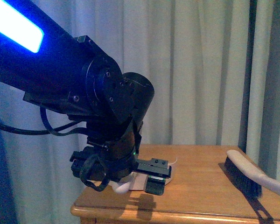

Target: Clean up trash

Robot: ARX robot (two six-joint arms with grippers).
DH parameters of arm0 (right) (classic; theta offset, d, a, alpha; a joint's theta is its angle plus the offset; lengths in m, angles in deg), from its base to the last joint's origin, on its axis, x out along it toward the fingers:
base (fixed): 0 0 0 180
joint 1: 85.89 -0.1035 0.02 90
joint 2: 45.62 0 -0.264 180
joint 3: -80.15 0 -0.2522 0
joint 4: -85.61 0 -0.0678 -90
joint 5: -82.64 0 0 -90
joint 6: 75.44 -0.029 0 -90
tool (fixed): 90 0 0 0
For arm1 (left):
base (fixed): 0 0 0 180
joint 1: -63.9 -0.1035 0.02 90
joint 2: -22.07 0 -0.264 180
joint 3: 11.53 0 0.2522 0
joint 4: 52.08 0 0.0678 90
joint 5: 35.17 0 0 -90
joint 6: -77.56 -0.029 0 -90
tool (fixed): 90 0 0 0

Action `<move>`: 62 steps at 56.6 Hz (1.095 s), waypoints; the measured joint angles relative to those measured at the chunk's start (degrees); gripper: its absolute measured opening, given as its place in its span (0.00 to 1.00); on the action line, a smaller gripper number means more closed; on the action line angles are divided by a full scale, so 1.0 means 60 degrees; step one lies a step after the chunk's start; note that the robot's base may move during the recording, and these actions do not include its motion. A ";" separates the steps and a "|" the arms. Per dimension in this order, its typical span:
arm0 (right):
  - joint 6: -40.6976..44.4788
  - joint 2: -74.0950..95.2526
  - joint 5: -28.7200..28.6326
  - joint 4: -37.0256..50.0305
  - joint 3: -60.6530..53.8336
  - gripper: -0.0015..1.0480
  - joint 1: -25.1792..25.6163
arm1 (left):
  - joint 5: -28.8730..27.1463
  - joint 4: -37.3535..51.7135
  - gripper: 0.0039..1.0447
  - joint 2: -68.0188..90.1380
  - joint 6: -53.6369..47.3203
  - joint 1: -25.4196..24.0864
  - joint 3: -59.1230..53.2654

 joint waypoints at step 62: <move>0.0000 0.0000 -0.0004 0.0000 0.0000 0.93 0.0000 | 0.1457 0.9176 0.26 -0.7992 -0.3577 -0.1800 -0.8014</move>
